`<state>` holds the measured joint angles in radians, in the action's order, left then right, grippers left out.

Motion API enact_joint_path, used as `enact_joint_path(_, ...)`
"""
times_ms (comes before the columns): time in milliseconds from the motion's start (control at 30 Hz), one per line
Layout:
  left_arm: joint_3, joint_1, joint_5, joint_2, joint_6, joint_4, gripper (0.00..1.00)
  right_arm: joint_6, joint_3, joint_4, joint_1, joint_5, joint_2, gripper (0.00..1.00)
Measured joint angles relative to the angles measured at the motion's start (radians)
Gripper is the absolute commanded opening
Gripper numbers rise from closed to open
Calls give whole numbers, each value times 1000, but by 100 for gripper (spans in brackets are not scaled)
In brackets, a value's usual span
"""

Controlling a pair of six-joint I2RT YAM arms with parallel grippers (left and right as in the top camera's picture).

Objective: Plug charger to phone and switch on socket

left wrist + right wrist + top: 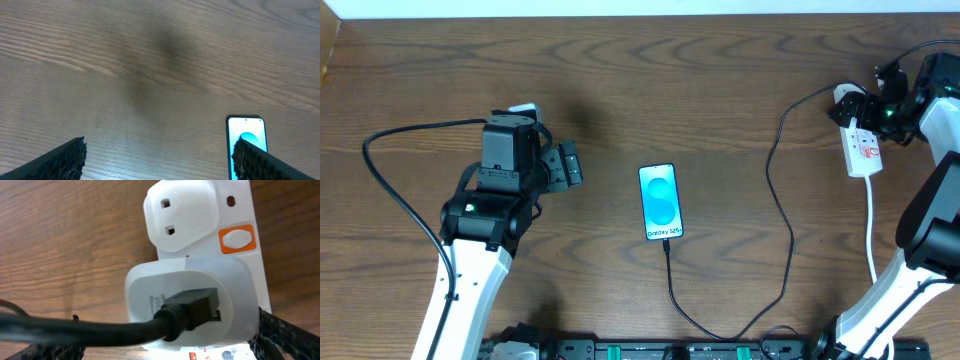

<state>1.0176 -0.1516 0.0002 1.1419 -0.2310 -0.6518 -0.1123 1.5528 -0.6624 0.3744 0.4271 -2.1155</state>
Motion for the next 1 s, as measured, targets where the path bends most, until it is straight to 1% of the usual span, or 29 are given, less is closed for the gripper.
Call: enact_joint_path(1000, 0, 0, 0, 0, 0, 0, 93, 18, -45, -1, 0, 8, 28, 99)
